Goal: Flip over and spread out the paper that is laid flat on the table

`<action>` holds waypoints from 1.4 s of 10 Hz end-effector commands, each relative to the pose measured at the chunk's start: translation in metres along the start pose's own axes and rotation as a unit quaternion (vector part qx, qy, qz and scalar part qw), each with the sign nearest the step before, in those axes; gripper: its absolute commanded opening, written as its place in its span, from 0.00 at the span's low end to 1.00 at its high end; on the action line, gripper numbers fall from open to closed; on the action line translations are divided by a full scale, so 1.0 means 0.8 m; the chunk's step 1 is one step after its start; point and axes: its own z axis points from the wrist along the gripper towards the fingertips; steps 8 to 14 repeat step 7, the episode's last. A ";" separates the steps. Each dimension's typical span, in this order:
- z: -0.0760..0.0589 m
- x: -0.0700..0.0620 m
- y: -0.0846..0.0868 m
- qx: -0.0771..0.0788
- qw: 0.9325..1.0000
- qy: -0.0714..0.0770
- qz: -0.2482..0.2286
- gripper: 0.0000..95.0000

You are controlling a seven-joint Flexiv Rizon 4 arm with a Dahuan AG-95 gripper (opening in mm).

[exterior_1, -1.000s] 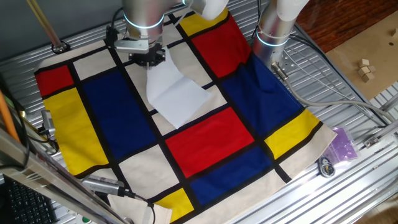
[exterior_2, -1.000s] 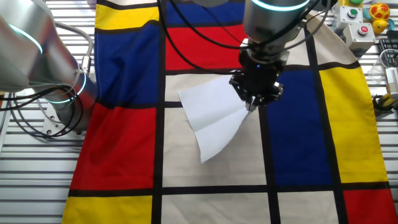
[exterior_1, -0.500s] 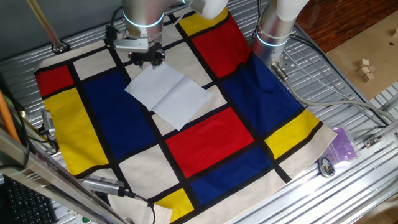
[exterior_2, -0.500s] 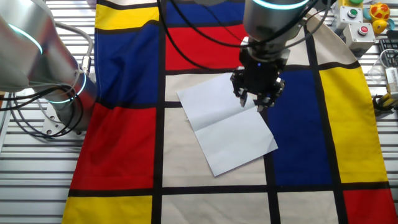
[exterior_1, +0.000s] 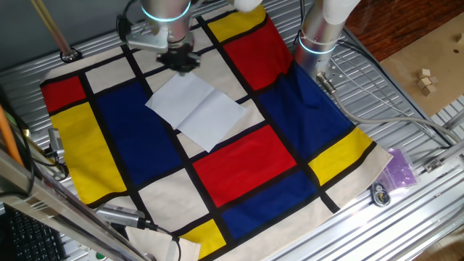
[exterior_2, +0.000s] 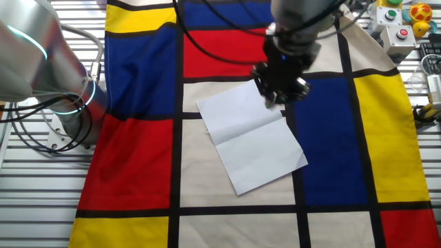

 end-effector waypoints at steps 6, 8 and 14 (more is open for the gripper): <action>-0.044 0.008 0.134 -0.053 0.996 -0.007 0.072 0.00; -0.044 0.008 0.134 -0.054 0.996 -0.009 0.067 0.00; -0.044 0.008 0.134 -0.054 0.996 -0.009 0.067 0.00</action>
